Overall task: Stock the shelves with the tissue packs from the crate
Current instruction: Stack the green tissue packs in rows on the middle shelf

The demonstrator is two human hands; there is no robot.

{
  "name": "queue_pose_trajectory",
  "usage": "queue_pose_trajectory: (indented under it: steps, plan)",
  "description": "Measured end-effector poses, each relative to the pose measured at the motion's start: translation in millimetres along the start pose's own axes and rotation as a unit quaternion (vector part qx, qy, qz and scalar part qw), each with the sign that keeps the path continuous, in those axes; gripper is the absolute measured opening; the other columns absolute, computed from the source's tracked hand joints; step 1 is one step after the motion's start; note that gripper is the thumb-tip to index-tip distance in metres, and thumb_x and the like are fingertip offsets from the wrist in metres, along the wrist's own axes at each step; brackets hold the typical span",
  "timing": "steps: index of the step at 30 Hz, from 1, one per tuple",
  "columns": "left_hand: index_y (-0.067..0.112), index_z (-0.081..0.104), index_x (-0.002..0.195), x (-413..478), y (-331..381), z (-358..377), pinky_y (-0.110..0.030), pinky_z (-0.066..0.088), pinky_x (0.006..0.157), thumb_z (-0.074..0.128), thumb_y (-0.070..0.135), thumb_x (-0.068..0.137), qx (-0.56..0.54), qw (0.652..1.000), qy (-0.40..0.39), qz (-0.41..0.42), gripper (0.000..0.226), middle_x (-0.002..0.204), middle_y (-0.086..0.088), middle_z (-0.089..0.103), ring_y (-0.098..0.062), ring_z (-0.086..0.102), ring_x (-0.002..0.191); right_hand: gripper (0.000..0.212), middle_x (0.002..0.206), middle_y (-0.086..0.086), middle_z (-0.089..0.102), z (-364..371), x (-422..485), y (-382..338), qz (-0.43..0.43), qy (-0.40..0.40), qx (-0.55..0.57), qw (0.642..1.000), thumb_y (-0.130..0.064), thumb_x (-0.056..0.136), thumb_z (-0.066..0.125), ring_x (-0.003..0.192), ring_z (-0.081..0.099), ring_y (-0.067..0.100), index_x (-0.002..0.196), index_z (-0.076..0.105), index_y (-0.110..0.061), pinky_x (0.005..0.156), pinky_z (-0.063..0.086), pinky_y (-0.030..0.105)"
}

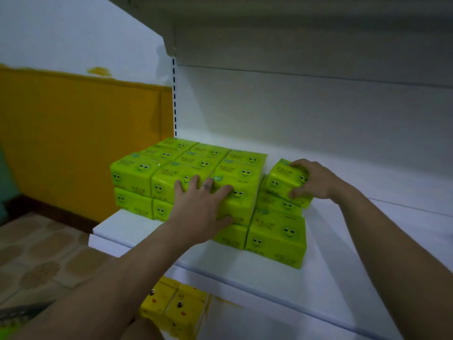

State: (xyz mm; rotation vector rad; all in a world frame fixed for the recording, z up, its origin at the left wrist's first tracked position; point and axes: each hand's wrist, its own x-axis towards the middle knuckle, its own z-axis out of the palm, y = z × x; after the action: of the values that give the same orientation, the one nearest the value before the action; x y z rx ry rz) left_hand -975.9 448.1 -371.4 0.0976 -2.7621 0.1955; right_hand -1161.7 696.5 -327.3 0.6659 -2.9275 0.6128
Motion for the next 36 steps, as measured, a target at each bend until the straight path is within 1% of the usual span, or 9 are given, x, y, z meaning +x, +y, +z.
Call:
queue_pose_trajectory:
  steps: [9, 13, 16, 19, 23, 26, 29, 33, 36]
  plan:
    - [0.044, 0.017, 0.142, 3, -9, 2, -0.054, 0.029, 0.104, 0.045, 0.067, 0.085, 0.002, 0.999, 0.015, 0.043, 0.068, 0.149, -0.005, 0.033, -0.033, 0.031, 0.135, 0.070, 0.141, 0.014, 0.047, 20, 41, -2, 0.000, 0.052, -0.020, 0.998, -0.020, 0.067, 0.087, 0.128, 0.045, 0.030, 0.132, 0.059, -0.020, 0.100, 0.035, 0.028]
    - [0.042, 0.015, 0.144, 4, -8, 4, -0.055, 0.028, 0.104, 0.047, 0.066, 0.086, 0.001, 0.999, 0.022, 0.046, 0.070, 0.149, -0.008, 0.031, -0.035, 0.032, 0.134, 0.086, 0.154, 0.020, 0.024, 17, 35, -9, 0.029, -0.013, -0.126, 0.992, -0.037, 0.076, 0.080, 0.142, 0.023, 0.036, 0.148, 0.035, -0.032, 0.114, 0.026, 0.041]
    - [0.044, 0.012, 0.147, 1, -14, 1, -0.055, 0.023, 0.109, 0.048, 0.063, 0.088, -0.018, 0.998, 0.017, 0.049, 0.072, 0.155, -0.007, 0.023, -0.033, 0.025, 0.140, 0.097, 0.160, 0.018, 0.009, 7, 19, -33, 0.048, 0.033, -0.149, 0.987, -0.041, 0.077, 0.077, 0.146, 0.009, 0.039, 0.153, 0.017, -0.035, 0.116, 0.020, 0.052]
    - [0.037, 0.013, 0.151, -11, -26, 2, -0.048, 0.016, 0.116, 0.055, 0.054, 0.089, -0.097, 0.994, 0.039, 0.029, 0.077, 0.158, -0.008, 0.020, -0.026, 0.021, 0.145, 0.088, 0.157, 0.015, 0.025, -4, -6, -76, -0.015, 0.175, -0.070, 0.982, -0.032, 0.079, 0.076, 0.143, 0.021, 0.034, 0.152, 0.026, -0.027, 0.114, 0.024, 0.047]
    - [0.012, 0.050, 0.136, -46, -46, 21, -0.045, 0.039, 0.104, 0.068, 0.039, 0.077, -0.203, 0.962, 0.183, -0.022, 0.067, 0.137, -0.013, 0.052, -0.032, 0.048, 0.129, 0.071, 0.143, 0.009, 0.046, 9, -49, -165, -0.185, 0.218, 0.043, 0.957, -0.024, 0.082, 0.074, 0.133, 0.040, 0.027, 0.144, 0.042, -0.020, 0.110, 0.028, 0.033]
    - [0.011, 0.054, 0.131, -84, -74, 40, -0.043, 0.042, 0.100, 0.064, 0.040, 0.079, -0.247, 0.942, 0.212, -0.084, 0.060, 0.134, -0.009, 0.055, -0.029, 0.048, 0.124, 0.061, 0.130, 0.001, 0.057, 52, -85, -237, -0.302, 0.158, 0.111, 0.933, -0.024, 0.080, 0.074, 0.118, 0.053, 0.013, 0.137, 0.051, -0.022, 0.100, 0.035, 0.021]
    - [0.014, 0.052, 0.131, -133, -112, 61, -0.042, 0.045, 0.095, 0.056, 0.048, 0.082, -0.273, 0.932, 0.176, -0.163, 0.060, 0.130, -0.007, 0.054, -0.027, 0.047, 0.120, 0.050, 0.116, -0.008, 0.063, 118, -109, -294, -0.335, -0.008, 0.209, 0.919, -0.023, 0.083, 0.072, 0.098, 0.060, 0.001, 0.130, 0.056, -0.031, 0.086, 0.048, 0.020]
    - [0.022, 0.047, 0.130, -213, -175, 101, -0.040, 0.045, 0.086, 0.053, 0.048, 0.082, -0.277, 0.907, 0.027, -0.317, 0.055, 0.122, -0.003, 0.054, -0.023, 0.047, 0.108, 0.039, 0.111, -0.008, 0.067, 226, -131, -342, -0.339, -0.224, 0.190, 0.894, -0.021, 0.087, 0.064, 0.093, 0.062, 0.004, 0.125, 0.061, -0.030, 0.082, 0.053, 0.026]
    - [0.024, 0.042, 0.135, -275, -220, 136, -0.039, 0.050, 0.088, 0.064, 0.047, 0.085, -0.289, 0.849, -0.069, -0.437, 0.060, 0.123, 0.000, 0.053, -0.022, 0.052, 0.109, 0.046, 0.114, -0.007, 0.062, 312, -136, -363, -0.328, -0.341, 0.123, 0.872, -0.023, 0.089, 0.060, 0.098, 0.060, 0.007, 0.135, 0.053, -0.023, 0.084, 0.048, 0.017]
